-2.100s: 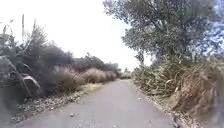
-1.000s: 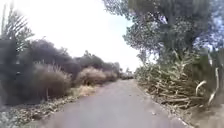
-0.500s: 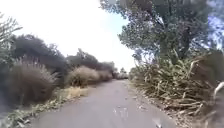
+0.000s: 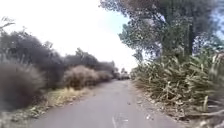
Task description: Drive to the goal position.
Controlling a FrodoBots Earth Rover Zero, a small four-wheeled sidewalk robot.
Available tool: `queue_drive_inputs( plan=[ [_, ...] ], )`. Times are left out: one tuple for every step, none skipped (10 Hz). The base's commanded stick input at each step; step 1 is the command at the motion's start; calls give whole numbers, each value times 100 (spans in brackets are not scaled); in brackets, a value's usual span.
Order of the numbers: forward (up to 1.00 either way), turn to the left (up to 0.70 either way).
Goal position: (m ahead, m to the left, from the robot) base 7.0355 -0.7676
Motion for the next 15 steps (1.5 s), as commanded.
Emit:
queue_drive_inputs(
  plan=[
    [85,7],
    [85,1],
    [85,0],
    [85,0],
    [85,0],
    [85,0],
    [85,0],
    [85,3],
    [85,1],
    [85,0],
    [85,0],
    [85,0],
    [85,0],
    [85,0],
    [85,0]
  ],
)
